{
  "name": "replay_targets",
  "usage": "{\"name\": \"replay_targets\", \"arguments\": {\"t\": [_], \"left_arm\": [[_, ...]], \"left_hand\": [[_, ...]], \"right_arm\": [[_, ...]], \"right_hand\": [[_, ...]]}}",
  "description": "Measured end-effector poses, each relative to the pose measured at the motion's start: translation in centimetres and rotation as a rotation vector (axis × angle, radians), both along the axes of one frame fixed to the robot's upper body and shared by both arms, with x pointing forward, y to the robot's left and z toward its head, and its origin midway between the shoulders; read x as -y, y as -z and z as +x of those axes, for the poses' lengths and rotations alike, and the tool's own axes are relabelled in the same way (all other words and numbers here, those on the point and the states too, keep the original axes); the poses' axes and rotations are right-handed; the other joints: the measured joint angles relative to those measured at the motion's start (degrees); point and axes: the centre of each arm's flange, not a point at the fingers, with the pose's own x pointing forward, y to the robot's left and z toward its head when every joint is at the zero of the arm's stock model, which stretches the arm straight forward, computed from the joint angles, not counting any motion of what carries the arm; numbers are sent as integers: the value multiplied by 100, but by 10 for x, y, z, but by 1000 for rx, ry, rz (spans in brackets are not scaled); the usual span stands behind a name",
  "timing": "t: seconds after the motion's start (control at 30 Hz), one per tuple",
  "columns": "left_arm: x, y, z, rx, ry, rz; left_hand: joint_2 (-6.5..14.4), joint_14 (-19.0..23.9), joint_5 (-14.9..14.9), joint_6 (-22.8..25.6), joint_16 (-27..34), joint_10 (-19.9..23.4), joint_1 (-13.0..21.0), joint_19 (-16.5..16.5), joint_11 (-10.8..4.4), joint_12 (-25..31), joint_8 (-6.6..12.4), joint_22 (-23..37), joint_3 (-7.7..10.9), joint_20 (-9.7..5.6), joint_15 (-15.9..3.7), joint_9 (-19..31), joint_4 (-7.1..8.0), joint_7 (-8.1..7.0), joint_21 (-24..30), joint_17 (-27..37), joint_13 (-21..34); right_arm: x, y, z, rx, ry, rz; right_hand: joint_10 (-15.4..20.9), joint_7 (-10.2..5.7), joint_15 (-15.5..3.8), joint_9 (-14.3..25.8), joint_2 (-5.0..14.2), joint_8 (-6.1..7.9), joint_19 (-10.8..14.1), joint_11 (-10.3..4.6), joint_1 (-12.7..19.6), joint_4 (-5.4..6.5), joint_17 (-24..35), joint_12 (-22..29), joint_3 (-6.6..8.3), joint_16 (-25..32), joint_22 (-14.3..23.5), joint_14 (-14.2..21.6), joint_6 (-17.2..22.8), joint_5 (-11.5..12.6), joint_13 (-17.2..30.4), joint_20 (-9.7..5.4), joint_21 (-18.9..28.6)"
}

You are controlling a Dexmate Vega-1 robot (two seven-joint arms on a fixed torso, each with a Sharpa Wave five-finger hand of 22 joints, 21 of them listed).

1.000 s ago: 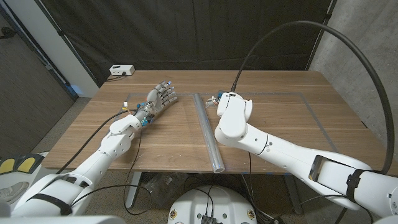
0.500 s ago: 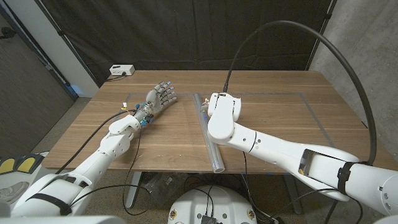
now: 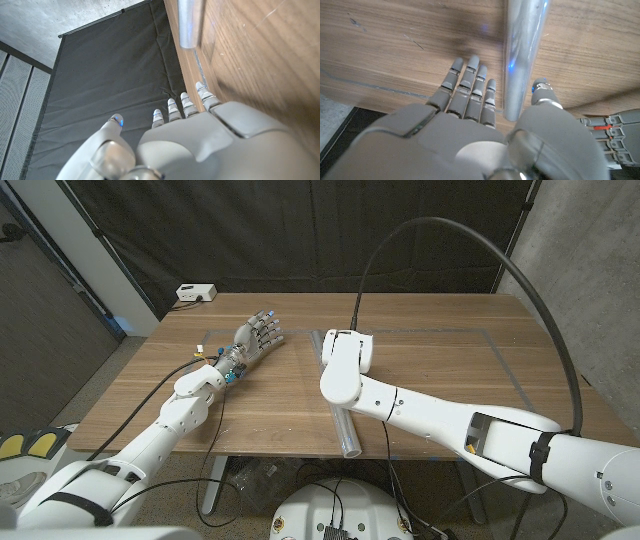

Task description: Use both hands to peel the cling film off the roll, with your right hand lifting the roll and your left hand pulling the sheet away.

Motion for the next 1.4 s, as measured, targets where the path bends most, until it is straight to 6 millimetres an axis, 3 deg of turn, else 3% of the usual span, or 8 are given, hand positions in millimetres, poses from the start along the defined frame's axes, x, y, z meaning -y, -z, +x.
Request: {"name": "replay_targets", "arguments": {"t": [0.27, 0.4, 0.67, 1.03, 1.2, 1.4], "left_arm": [[0, 0, -1, 2, 0, -1], [0, 0, -1, 1, -1, -1], [-1, 0, 0, -1, -1, -2], [-2, 0, 1, -3, -3, -3], [-3, 0, 1, -5, -4, -4], [-4, 0, 3, -7, -4, -6]], "left_hand": [[0, 0, 0, 20, 0, 0, 0, 0, 0, 0, 0, 0, 0, 0, 0, 0, 0, 20, 0, 0, 0], [0, 0, 0, 20, 0, 0, 0, 0, 0, 0, 0, -1, -23, -1, 0, 0, 24, 20, 0, 0, 0], [0, 0, 0, 20, 0, 0, 0, -1, 0, 0, 0, -1, -23, -1, 0, -1, 23, 19, 0, 0, -1], [0, 0, 0, 19, 0, 0, 0, 22, 0, 0, 0, -1, -22, 21, 0, -1, 23, 19, 0, -1, -1], [0, -1, 0, 19, 0, 0, 0, 21, 0, 0, 0, -1, -23, 21, 0, -1, 23, 20, 0, 28, -1], [0, 24, 0, 19, 0, 0, 0, 21, 0, 0, 0, -1, -22, 20, 24, -1, 23, 19, 0, 28, -1]], "right_arm": [[-4, 4, 3, -49, 17, -15], [-6, 4, 6, -55, 31, -28], [-16, 10, 9, -28, 69, -74], [-23, 17, 16, -24, 109, -110], [-25, 21, 21, -20, 125, -126], [-28, 26, 26, 3, 135, -140]], "right_hand": [[226, 11, -29, 0, -16, 0, 116, 40, -132, 58, 116, 34, -121, 196, 76, 259, 71, 0, 28, 74, 121], [429, -22, -90, 0, -22, 0, 185, -43, -127, 16, 236, 122, -210, 407, 141, 476, 226, 24, 66, 62, 221], [955, -155, -232, 26, -258, 34, 277, -296, 110, -122, 689, 370, -477, 1061, 358, 976, 585, 130, 239, -30, 513], [1169, -184, -295, 62, -297, 32, 358, -369, 296, -156, 1150, 533, -635, 1613, 588, 1213, 763, 214, 437, -33, 791], [1493, -258, -343, 152, -241, 78, 422, -470, 668, -186, 1709, 797, -762, 2226, 862, 1400, 1048, 313, 698, -94, 1107], [1960, -305, -398, 259, -128, 240, 502, -589, 1097, -193, 2411, 1245, -883, 2994, 1273, 1564, 1608, 339, 1132, -174, 1609]]}}
